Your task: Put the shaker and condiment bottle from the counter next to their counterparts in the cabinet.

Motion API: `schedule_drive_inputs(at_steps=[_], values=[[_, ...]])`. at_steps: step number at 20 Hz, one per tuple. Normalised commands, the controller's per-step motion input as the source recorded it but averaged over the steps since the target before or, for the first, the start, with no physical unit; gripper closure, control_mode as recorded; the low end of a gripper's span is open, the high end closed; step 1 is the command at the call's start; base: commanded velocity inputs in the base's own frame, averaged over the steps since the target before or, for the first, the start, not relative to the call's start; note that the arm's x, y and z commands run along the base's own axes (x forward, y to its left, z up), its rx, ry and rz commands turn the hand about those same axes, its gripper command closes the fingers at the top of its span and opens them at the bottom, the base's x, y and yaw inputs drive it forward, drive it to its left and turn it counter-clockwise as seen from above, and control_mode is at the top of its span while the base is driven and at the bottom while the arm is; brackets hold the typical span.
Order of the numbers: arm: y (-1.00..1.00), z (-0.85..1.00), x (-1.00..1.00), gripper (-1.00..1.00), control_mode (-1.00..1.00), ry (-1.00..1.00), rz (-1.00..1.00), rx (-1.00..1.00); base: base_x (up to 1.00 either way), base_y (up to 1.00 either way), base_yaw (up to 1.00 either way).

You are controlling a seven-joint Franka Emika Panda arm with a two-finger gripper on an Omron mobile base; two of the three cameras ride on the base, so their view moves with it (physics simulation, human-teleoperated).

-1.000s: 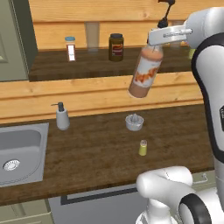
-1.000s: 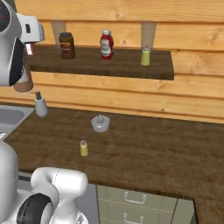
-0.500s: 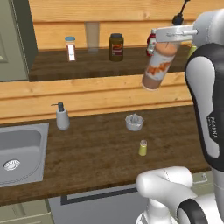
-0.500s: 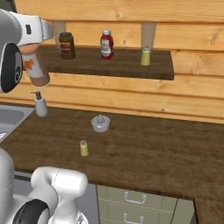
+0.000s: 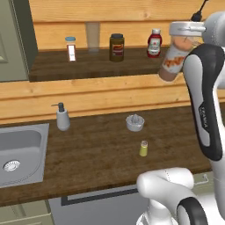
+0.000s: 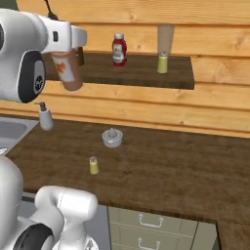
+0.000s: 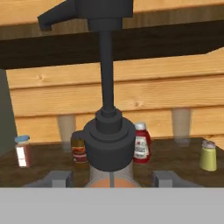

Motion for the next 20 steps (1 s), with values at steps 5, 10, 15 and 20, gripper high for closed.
schedule_drive_inputs(at_steps=[5,10,15,20], values=[[-0.24,0.22,0.43,1.00,-1.00,0.03,-0.16,0.01,0.00,0.00,0.00],[0.00,0.00,0.64,1.00,-1.00,0.01,-0.03,0.00,0.00,0.00,0.00],[0.00,0.00,0.84,1.00,-1.00,0.04,0.00,0.00,0.00,0.00,0.00],[0.00,-0.04,0.25,1.00,-1.00,0.06,0.00,0.00,0.00,0.00,0.00]])
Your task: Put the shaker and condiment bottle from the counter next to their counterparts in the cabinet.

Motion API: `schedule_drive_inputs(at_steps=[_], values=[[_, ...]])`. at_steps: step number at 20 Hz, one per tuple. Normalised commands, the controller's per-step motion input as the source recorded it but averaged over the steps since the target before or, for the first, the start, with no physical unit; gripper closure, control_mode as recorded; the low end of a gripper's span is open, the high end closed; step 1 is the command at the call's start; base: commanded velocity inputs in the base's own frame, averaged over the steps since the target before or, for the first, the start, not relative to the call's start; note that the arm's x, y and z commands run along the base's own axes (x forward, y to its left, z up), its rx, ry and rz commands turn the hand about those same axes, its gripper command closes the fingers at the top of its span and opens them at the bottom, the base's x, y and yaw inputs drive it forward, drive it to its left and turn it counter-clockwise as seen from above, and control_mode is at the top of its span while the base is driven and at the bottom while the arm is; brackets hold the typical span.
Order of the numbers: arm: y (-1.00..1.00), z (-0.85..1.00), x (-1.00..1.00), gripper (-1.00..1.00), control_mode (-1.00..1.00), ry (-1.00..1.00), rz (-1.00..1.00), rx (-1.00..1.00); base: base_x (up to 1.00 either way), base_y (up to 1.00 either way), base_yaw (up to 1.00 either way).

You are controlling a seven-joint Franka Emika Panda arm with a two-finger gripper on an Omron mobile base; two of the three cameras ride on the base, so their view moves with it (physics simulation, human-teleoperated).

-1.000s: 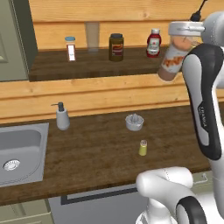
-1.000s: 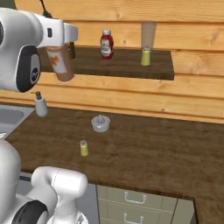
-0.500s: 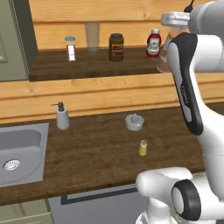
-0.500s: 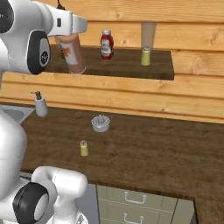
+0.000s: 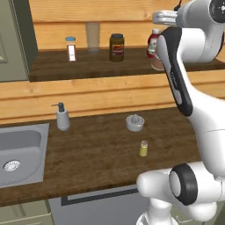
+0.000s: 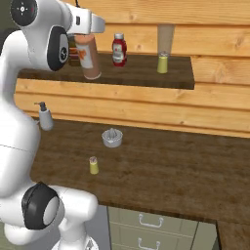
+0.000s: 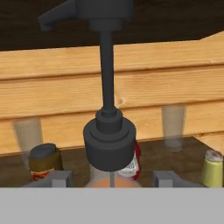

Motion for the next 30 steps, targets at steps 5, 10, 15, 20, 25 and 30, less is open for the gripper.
schedule_drive_inputs(at_steps=[5,10,15,20,25,30], values=[[0.00,0.01,0.53,1.00,-1.00,0.00,-0.03,0.00,0.00,0.00,0.00],[0.00,0.00,0.59,1.00,-1.00,0.07,-0.05,0.00,0.00,0.00,0.00],[0.00,0.00,0.56,1.00,-1.00,0.26,-0.01,0.02,0.00,0.00,0.00],[0.00,0.00,0.55,1.00,-1.00,0.13,-0.01,0.00,0.00,0.00,0.00],[0.00,0.00,0.46,1.00,-1.00,0.02,0.00,0.00,0.00,0.00,0.00],[-0.05,-0.01,0.41,1.00,-1.00,0.00,0.00,0.00,0.00,0.00,0.00]])
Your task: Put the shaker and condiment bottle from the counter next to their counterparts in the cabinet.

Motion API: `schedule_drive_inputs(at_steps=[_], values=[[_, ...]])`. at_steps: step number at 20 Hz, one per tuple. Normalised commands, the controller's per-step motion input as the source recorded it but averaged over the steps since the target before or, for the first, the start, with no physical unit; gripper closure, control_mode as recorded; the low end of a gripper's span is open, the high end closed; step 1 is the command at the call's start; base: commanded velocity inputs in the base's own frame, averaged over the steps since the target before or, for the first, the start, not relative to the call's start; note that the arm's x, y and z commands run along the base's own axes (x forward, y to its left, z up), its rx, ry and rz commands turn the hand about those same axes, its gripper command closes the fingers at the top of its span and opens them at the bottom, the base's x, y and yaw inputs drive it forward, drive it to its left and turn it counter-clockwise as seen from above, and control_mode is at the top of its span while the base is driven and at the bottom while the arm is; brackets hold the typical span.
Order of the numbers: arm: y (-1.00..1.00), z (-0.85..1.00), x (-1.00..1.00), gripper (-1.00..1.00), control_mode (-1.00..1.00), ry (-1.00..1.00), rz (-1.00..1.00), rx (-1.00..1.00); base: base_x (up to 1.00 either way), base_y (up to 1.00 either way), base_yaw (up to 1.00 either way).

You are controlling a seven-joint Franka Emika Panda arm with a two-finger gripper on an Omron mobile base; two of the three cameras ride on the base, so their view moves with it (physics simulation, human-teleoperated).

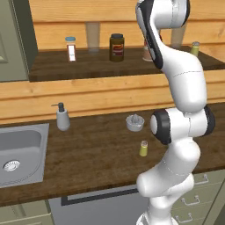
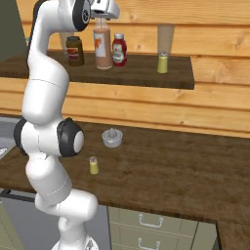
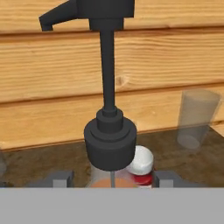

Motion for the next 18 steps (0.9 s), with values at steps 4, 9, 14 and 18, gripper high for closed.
schedule_drive_inputs(at_steps=[4,9,14,18], values=[[-0.05,-0.16,0.31,1.00,-1.00,-0.01,0.00,0.00,0.00,0.00,0.00],[-0.03,-0.37,0.23,1.00,-1.00,-0.08,0.00,0.00,0.00,0.00,0.00],[-0.02,-0.30,0.28,1.00,-1.00,-0.04,0.00,0.00,0.00,0.00,0.00],[-0.01,-0.41,0.22,1.00,-1.00,-0.09,0.00,0.00,0.00,0.00,0.00]])
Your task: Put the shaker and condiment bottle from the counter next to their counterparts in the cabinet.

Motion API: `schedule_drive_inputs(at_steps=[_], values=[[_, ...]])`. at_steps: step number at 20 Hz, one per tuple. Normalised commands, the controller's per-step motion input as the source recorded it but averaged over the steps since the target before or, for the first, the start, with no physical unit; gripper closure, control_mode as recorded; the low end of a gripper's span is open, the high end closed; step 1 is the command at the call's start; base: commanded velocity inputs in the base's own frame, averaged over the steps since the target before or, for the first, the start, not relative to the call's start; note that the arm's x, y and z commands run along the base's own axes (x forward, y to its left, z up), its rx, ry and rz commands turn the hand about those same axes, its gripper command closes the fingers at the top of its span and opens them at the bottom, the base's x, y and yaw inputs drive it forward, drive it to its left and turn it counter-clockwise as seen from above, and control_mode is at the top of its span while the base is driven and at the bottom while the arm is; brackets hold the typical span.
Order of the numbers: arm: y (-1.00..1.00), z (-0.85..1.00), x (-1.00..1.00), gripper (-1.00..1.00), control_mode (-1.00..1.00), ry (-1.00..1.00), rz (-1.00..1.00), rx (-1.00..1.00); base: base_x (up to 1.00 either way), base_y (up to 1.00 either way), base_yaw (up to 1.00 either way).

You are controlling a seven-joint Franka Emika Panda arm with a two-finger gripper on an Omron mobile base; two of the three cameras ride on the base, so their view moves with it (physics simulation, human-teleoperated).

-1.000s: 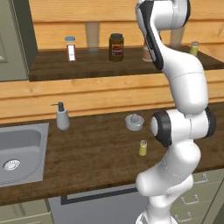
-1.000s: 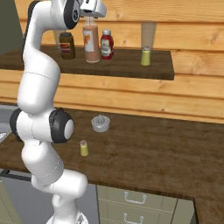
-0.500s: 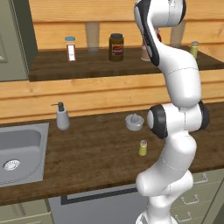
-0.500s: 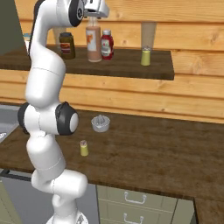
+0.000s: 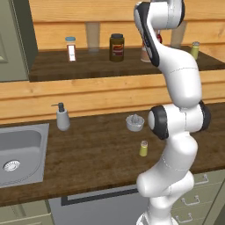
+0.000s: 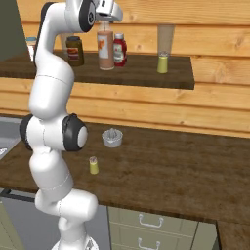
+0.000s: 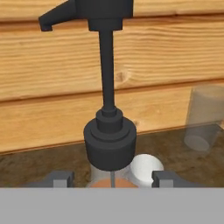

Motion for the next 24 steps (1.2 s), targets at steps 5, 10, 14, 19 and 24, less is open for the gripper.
schedule_drive_inputs(at_steps=[5,10,14,19,24], values=[[0.00,-0.42,0.18,1.00,-1.00,-0.11,0.00,0.00,0.00,0.00,0.00],[0.00,-0.38,0.19,-1.00,-1.00,-0.02,0.00,0.00,0.00,0.00,0.00],[-0.01,-0.17,0.01,-1.00,-1.00,-0.05,0.00,0.00,0.00,0.00,0.00],[0.00,-0.03,-0.26,-1.00,-1.00,-0.06,0.00,0.00,0.00,0.00,0.00],[0.00,-0.17,-0.56,-1.00,-1.00,-0.03,0.00,0.00,0.00,0.00,0.00]])
